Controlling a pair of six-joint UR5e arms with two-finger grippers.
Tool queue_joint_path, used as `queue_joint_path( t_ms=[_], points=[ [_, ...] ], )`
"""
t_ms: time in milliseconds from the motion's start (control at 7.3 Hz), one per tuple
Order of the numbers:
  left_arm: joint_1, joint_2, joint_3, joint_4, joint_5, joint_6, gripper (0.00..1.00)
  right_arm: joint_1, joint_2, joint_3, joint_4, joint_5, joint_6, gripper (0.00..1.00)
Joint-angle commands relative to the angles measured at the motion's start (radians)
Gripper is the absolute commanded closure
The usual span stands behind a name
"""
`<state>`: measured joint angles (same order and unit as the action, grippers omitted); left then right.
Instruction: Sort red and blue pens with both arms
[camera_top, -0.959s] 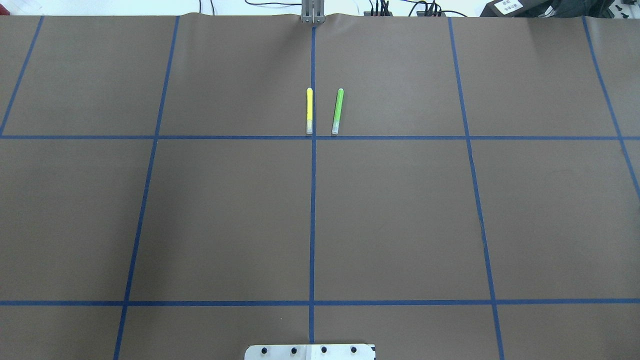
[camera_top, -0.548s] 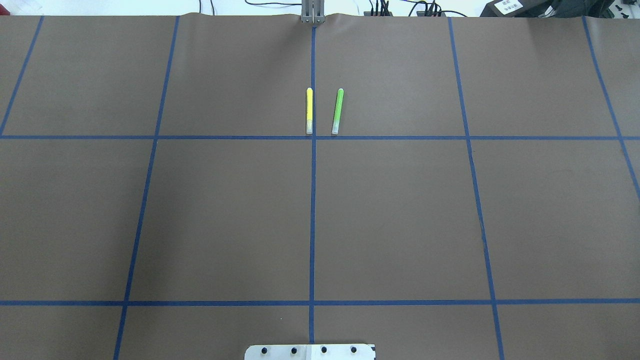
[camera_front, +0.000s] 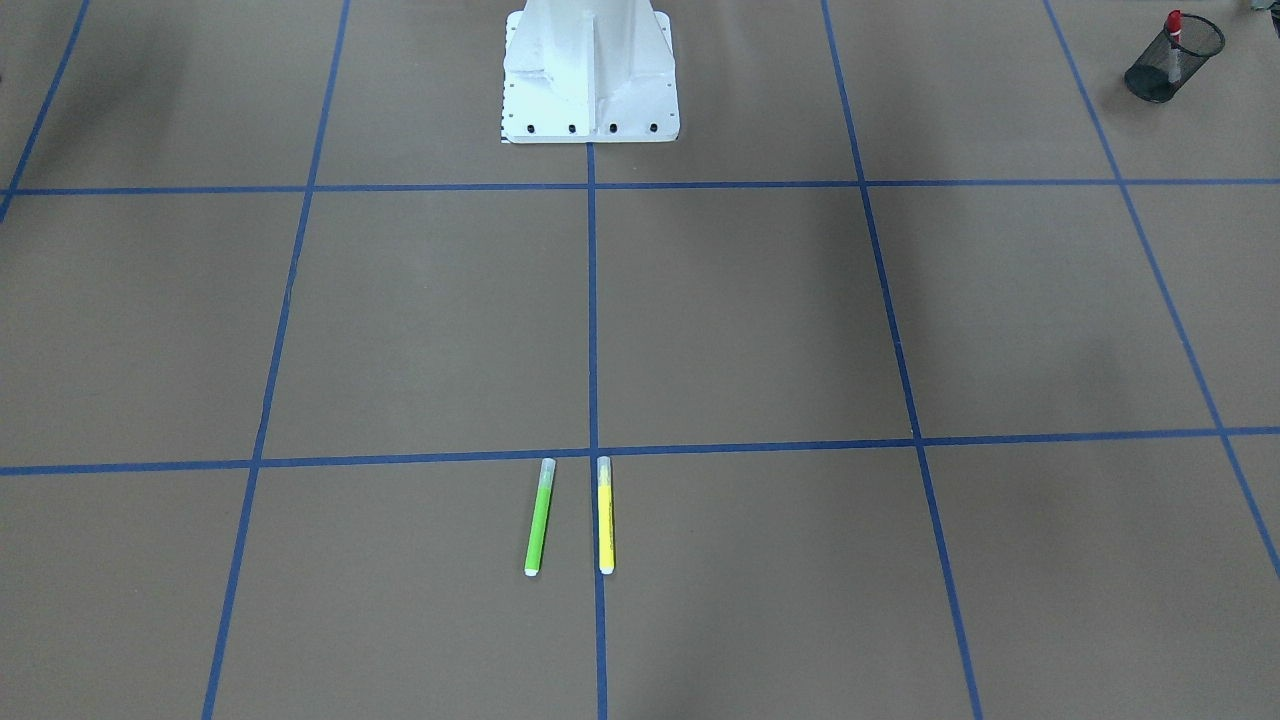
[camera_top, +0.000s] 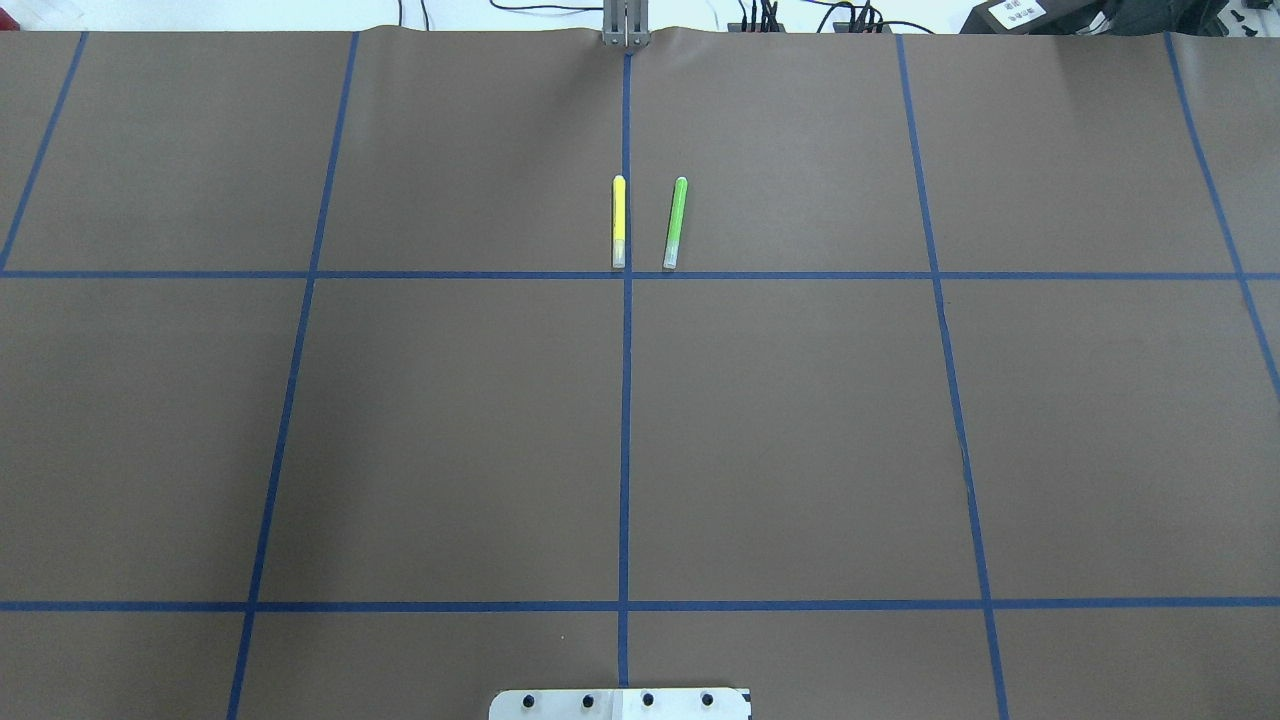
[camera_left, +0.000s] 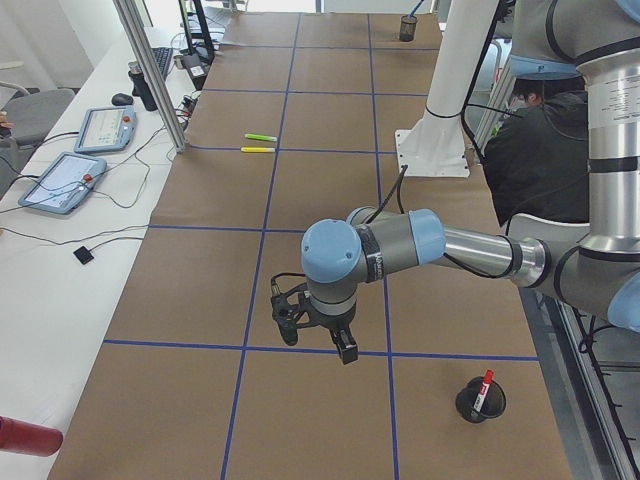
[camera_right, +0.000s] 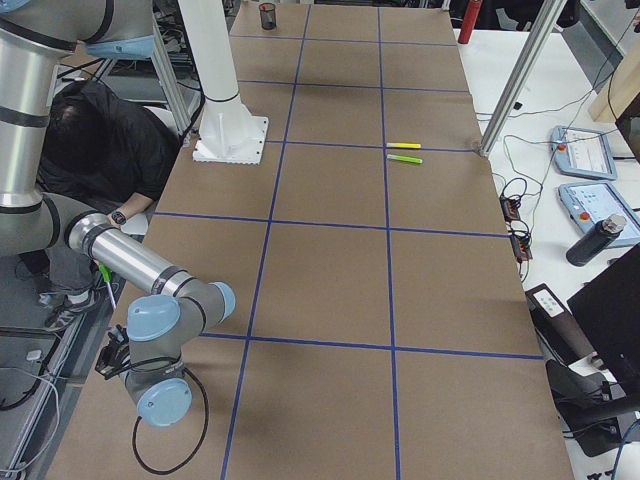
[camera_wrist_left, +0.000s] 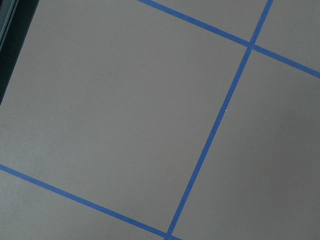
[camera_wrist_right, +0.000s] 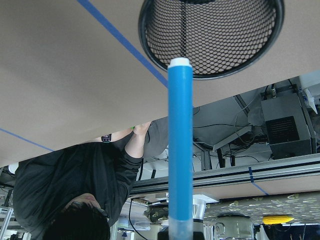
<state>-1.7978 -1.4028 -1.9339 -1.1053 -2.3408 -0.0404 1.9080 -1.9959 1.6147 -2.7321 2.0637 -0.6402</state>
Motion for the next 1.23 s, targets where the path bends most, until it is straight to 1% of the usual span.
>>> queue_joint_path(
  t_ms=[0, 137, 274, 411, 685, 959, 1096],
  points=[
    [0.0, 0.004, 0.0, -0.002, 0.0, 0.001, 0.0, 0.003, 0.009, -0.051, 0.064, 0.004, 0.013, 1.0],
    [0.0, 0.004, 0.0, -0.002, 0.001, 0.001, 0.0, 0.003, 0.011, -0.052, 0.065, 0.004, 0.014, 1.0],
    [0.0, 0.004, 0.0, -0.001, 0.0, 0.001, 0.0, 0.003, 0.012, -0.048, 0.066, 0.003, 0.017, 0.56],
    [0.0, 0.004, -0.002, -0.002, 0.0, -0.002, 0.0, 0.005, 0.013, -0.042, 0.065, 0.004, 0.019, 0.01],
    [0.0, 0.002, -0.002, -0.002, 0.001, -0.003, 0.0, 0.008, 0.035, -0.042, 0.065, -0.004, 0.025, 0.0],
    [0.0, -0.004, -0.004, -0.002, 0.0, -0.004, 0.0, 0.017, 0.104, -0.036, 0.078, -0.019, 0.066, 0.0],
    [0.012, -0.01, -0.007, -0.002, 0.001, -0.004, 0.0, 0.016, 0.135, -0.035, 0.134, -0.026, 0.111, 0.0]
  ],
)
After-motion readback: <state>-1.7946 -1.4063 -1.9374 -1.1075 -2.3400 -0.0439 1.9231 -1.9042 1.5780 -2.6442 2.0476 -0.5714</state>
